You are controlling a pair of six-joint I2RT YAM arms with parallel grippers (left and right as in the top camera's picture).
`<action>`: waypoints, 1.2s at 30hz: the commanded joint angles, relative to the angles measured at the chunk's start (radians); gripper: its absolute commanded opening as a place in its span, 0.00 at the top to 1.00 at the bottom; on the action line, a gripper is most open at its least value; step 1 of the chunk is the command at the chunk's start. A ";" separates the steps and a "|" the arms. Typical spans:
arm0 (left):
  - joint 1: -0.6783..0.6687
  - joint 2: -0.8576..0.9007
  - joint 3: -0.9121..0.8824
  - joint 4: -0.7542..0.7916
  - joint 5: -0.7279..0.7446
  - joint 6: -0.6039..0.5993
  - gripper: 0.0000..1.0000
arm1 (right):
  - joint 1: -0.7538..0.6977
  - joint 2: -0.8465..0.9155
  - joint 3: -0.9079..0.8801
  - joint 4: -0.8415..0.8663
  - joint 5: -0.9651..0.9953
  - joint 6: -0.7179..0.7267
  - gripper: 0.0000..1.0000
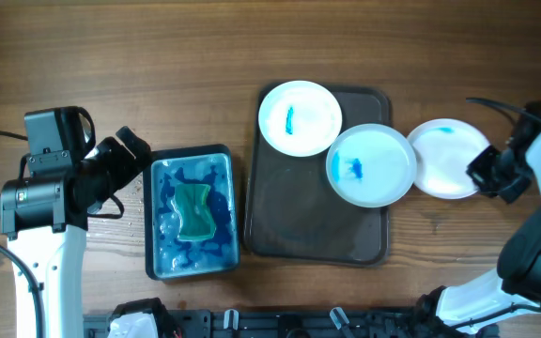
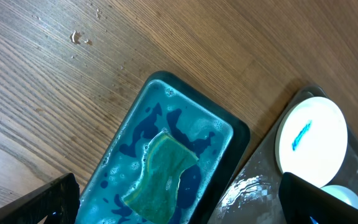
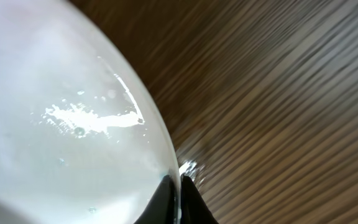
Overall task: Clean dirty plates on tray and stack at the side
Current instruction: 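Grasp the rim of the light-blue plate with the right gripper and pull it down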
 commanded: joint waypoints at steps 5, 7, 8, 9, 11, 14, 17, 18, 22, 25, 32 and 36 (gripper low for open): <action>0.008 -0.003 0.015 -0.001 -0.016 0.005 0.00 | 0.056 -0.098 -0.011 -0.039 -0.009 -0.026 0.59; 0.008 -0.003 0.015 -0.001 -0.016 0.005 0.00 | 0.085 -0.177 -0.011 -0.035 -0.052 -0.068 0.54; 0.008 -0.003 0.015 -0.001 -0.016 0.005 0.00 | 0.101 -0.219 -0.011 -0.030 -0.084 -0.093 0.51; 0.008 -0.003 0.015 -0.001 -0.016 0.005 0.00 | 0.124 -0.270 -0.011 -0.023 -0.142 -0.137 0.50; 0.008 -0.003 0.015 -0.001 -0.016 0.005 0.00 | 0.157 -0.325 -0.012 -0.019 -0.225 -0.187 0.49; 0.008 -0.003 0.015 -0.001 -0.016 0.005 0.00 | 0.222 -0.364 -0.013 -0.019 -0.280 -0.191 0.48; 0.008 -0.003 0.015 -0.001 -0.016 0.005 0.00 | 0.286 -0.346 -0.037 0.020 -0.280 -0.193 0.48; 0.008 -0.003 0.015 -0.001 -0.016 0.005 0.00 | 0.299 -0.339 -0.050 0.037 -0.280 -0.192 0.48; 0.008 -0.003 0.015 -0.001 -0.016 0.005 0.00 | 0.362 -0.274 -0.147 0.169 -0.267 -0.181 0.47; 0.008 -0.003 0.015 -0.001 -0.016 0.005 0.00 | 0.367 -0.216 -0.193 0.232 -0.206 -0.156 0.47; 0.008 -0.003 0.015 -0.001 -0.017 0.005 0.00 | 0.367 -0.071 -0.198 0.279 -0.226 -0.179 0.82; 0.008 -0.003 0.015 -0.001 -0.016 0.005 0.00 | 0.367 -0.079 -0.195 0.255 -0.227 -0.180 0.96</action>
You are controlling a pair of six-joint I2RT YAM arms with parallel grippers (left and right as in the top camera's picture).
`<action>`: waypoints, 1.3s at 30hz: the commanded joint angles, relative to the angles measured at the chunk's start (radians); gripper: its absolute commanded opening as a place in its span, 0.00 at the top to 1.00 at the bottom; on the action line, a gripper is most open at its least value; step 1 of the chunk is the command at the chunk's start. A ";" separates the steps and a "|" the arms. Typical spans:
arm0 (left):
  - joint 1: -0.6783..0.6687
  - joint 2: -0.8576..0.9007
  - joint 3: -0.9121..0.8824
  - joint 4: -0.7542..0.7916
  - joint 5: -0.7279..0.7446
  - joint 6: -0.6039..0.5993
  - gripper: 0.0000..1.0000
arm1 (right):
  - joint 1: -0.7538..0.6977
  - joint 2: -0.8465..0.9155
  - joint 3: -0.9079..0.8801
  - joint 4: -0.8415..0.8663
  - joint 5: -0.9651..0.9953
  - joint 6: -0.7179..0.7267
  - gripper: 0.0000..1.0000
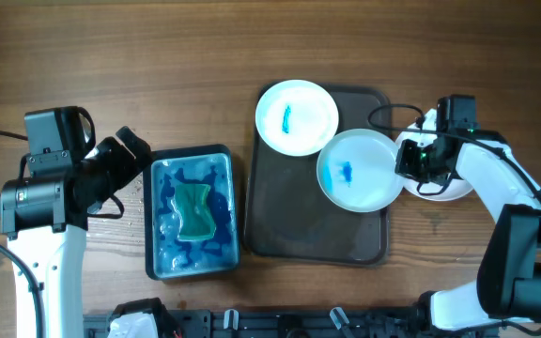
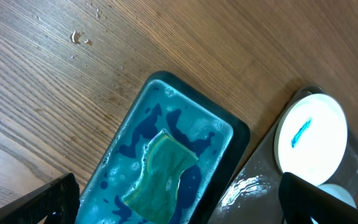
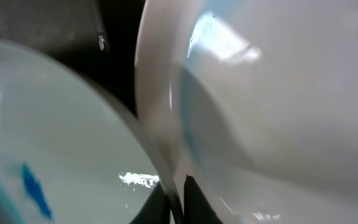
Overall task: Clean dirty plates on tray and stack at the side
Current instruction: 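Grasp the rim of the light-blue plate with the right gripper and pull it down, then grasp and dip the sponge in the basin water with the left gripper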
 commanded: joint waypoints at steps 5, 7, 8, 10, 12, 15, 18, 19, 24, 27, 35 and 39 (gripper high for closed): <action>0.008 -0.004 0.015 0.000 -0.016 0.004 0.00 | 0.002 -0.068 -0.008 -0.088 0.033 -0.005 0.96; 0.008 -0.004 0.015 -0.002 -0.011 0.004 0.00 | 0.005 -0.126 -0.008 -0.127 0.016 -0.004 0.96; 0.008 -0.004 0.015 -0.002 0.006 0.004 0.00 | 0.008 -0.154 -0.008 -0.147 -0.006 -0.004 0.96; 0.008 -0.003 0.015 0.000 0.058 0.004 0.00 | 0.019 -0.200 -0.008 -0.187 -0.034 -0.005 0.96; 0.005 0.005 0.015 -0.002 0.115 0.005 0.00 | 0.048 -0.247 -0.008 -0.238 -0.055 -0.005 0.96; -0.004 0.029 0.015 -0.024 0.119 0.005 0.00 | 0.146 -0.278 -0.042 -0.272 -0.054 -0.003 0.96; -0.024 0.057 0.013 -0.038 0.119 0.005 0.00 | 0.240 -0.267 -0.103 -0.214 -0.054 0.041 0.96; -0.035 0.071 0.012 -0.041 0.119 0.007 0.00 | 0.275 -0.261 -0.135 -0.172 -0.053 0.073 0.96; -0.127 0.152 0.004 -0.079 0.115 0.036 0.05 | 0.387 -0.244 -0.278 0.026 0.058 0.270 0.96; -0.185 0.200 -0.018 -0.088 0.072 0.033 0.00 | 0.385 -0.243 -0.286 0.055 0.142 0.335 0.93; -0.299 0.343 -0.162 0.064 -0.054 -0.012 0.21 | 0.378 -0.245 -0.213 0.007 0.131 0.295 0.74; -0.311 0.434 -0.243 0.167 -0.114 -0.063 0.26 | 0.378 -0.247 -0.189 -0.036 0.127 0.283 0.66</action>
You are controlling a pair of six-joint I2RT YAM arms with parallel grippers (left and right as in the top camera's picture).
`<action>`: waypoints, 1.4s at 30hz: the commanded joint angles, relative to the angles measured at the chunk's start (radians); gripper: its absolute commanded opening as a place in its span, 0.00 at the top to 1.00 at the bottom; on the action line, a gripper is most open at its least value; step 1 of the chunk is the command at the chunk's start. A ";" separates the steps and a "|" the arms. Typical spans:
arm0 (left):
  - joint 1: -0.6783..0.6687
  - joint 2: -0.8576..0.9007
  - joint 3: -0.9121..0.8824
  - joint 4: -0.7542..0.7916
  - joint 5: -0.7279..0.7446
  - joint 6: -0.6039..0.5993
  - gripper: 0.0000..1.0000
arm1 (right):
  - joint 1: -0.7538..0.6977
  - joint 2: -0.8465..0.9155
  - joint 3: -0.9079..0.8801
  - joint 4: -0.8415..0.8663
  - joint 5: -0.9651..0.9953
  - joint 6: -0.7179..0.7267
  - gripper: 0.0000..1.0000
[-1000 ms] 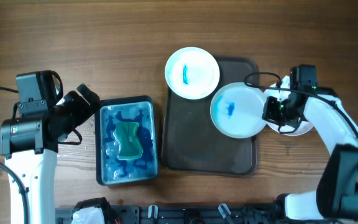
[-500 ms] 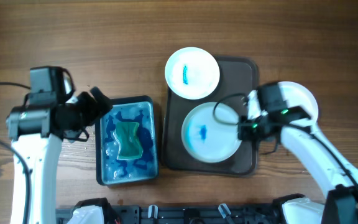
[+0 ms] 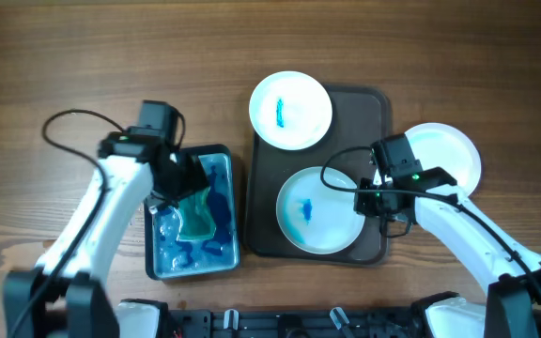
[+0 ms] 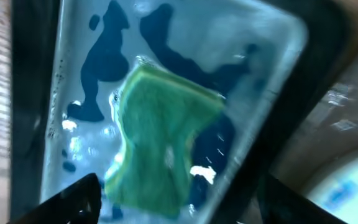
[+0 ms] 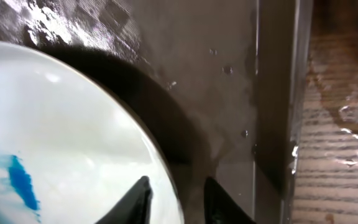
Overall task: Clean dirty plates on tray and stack at the side
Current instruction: 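Grasp and dip the sponge in the basin water with the left gripper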
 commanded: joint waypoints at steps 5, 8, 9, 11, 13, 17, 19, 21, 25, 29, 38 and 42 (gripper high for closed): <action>-0.010 0.201 -0.146 0.169 -0.048 -0.053 0.52 | -0.003 -0.022 0.042 -0.066 0.018 -0.011 0.62; -0.010 0.269 -0.162 0.200 0.039 -0.053 0.96 | -0.003 -0.033 0.042 -0.082 0.018 -0.010 0.61; -0.010 0.281 -0.162 0.198 0.048 -0.053 0.96 | -0.003 -0.035 0.042 -0.084 0.018 -0.011 0.60; -0.008 0.282 -0.159 0.193 0.052 -0.050 0.96 | -0.003 -0.035 0.042 -0.084 0.018 -0.011 0.60; -0.005 0.274 -0.133 0.151 0.052 -0.037 0.96 | -0.003 -0.035 0.042 -0.084 0.018 -0.011 0.59; -0.002 0.259 -0.019 -0.011 0.068 -0.017 0.76 | -0.003 -0.035 0.042 -0.082 0.018 -0.019 0.57; -0.002 0.248 0.054 -0.113 0.078 0.016 0.69 | -0.003 -0.035 0.042 -0.078 0.017 -0.006 0.57; -0.002 0.234 0.097 -0.174 0.078 0.015 0.63 | -0.003 -0.035 0.042 -0.072 0.003 -0.006 0.57; -0.005 0.214 0.105 -0.220 0.079 0.015 0.43 | -0.003 -0.035 0.042 -0.072 0.003 -0.010 0.56; -0.020 0.215 0.089 -0.218 0.074 0.015 0.29 | -0.003 -0.035 0.042 -0.071 0.003 -0.009 0.55; -0.064 0.209 0.072 -0.242 0.085 0.016 0.50 | -0.003 -0.035 0.042 -0.075 0.003 -0.009 0.49; -0.117 0.144 0.072 -0.211 0.066 0.009 0.53 | -0.003 -0.035 0.042 -0.084 0.003 -0.015 0.46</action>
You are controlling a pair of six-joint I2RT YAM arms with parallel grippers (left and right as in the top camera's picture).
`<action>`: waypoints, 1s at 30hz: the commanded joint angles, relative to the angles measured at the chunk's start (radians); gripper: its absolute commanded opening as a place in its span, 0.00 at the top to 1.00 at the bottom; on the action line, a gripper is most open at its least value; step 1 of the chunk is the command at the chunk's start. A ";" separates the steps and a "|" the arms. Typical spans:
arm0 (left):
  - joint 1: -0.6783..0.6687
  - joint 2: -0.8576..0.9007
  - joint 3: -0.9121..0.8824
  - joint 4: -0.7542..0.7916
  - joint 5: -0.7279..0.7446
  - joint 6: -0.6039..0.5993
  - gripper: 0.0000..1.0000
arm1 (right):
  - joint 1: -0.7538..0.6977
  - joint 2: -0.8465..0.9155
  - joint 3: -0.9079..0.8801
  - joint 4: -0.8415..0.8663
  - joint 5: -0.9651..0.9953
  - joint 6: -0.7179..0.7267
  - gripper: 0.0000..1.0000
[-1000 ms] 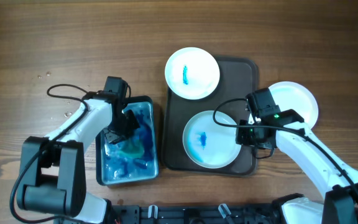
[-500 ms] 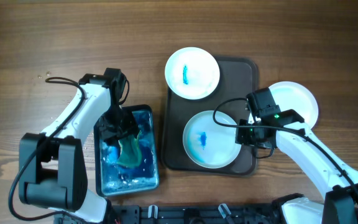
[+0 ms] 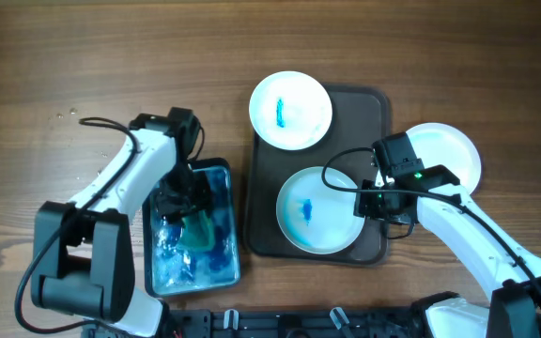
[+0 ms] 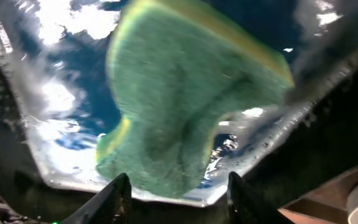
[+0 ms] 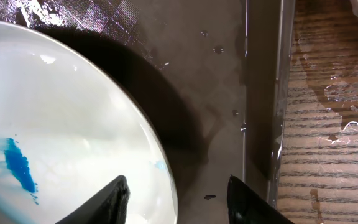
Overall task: Clean dirty plates on tray and stack at the side
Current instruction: 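Grasp and dip the sponge in the basin water with the left gripper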
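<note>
A white plate with a blue smear (image 3: 319, 209) lies in the front middle of the dark tray (image 3: 364, 113). My right gripper (image 3: 372, 203) is open at its right rim; in the right wrist view the plate (image 5: 61, 124) edge sits between the spread fingers (image 5: 114, 199). A second smeared plate (image 3: 291, 110) sits on the tray's back left corner. A white plate (image 3: 449, 155) lies on the table to the right. My left gripper (image 3: 184, 202) is open, low over the green sponge (image 4: 185, 99) in the blue soapy tub (image 3: 219, 183).
The tub's dark rim (image 4: 328, 155) is close to the left fingers. The tray's raised right wall (image 5: 283, 93) runs beside the right gripper, with wet wood (image 5: 334, 124) beyond it. A black rail (image 3: 280, 324) runs along the table's front edge.
My left gripper has dropped closer to the sponge, which now fills its view between the open fingers. My right gripper's fingers stand wider apart at the plate's rim. The plates have not moved.
My right gripper was first shut on the rim of the plate on the table at the right, with the left arm parked beside the tub. Then it was at the tray's right plate. That plate later lay front middle, released, with the left gripper over the sponge.
</note>
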 commanded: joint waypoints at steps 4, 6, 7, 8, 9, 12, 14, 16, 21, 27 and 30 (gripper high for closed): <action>-0.079 -0.168 -0.006 0.010 -0.095 -0.055 0.48 | -0.003 -0.017 0.024 -0.027 -0.008 -0.088 0.43; -0.084 -0.216 -0.006 -0.001 -0.128 -0.080 0.42 | -0.003 -0.017 0.024 -0.043 -0.020 -0.130 0.41; -0.084 -0.232 -0.008 -0.004 -0.128 -0.080 0.40 | -0.004 -0.017 0.024 -0.046 -0.033 -0.140 0.41; -0.084 -0.243 -0.010 -0.006 -0.128 -0.081 0.37 | -0.004 -0.017 0.024 -0.048 -0.063 -0.161 0.41; -0.084 -0.252 -0.015 -0.008 -0.128 -0.082 0.34 | -0.004 -0.019 0.024 -0.049 -0.097 -0.182 0.41; -0.089 -0.253 -0.050 0.002 -0.127 -0.082 0.30 | -0.004 -0.027 0.024 -0.055 -0.142 -0.190 0.41; -0.092 -0.253 -0.105 0.034 -0.126 -0.085 0.28 | -0.004 -0.039 0.026 -0.069 -0.144 -0.187 0.41; -0.092 -0.253 -0.176 0.098 -0.093 -0.087 0.25 | -0.004 -0.055 0.033 -0.091 -0.143 -0.188 0.41; -0.092 -0.251 -0.356 0.271 -0.007 -0.146 0.51 | -0.004 -0.098 0.053 -0.142 -0.122 -0.196 0.41; -0.082 -0.248 -0.396 0.338 0.004 -0.220 0.77 | -0.004 -0.134 0.054 -0.154 -0.122 -0.195 0.40; -0.082 -0.248 -0.396 0.335 0.000 -0.237 0.96 | -0.004 -0.135 0.054 -0.156 -0.122 -0.180 0.40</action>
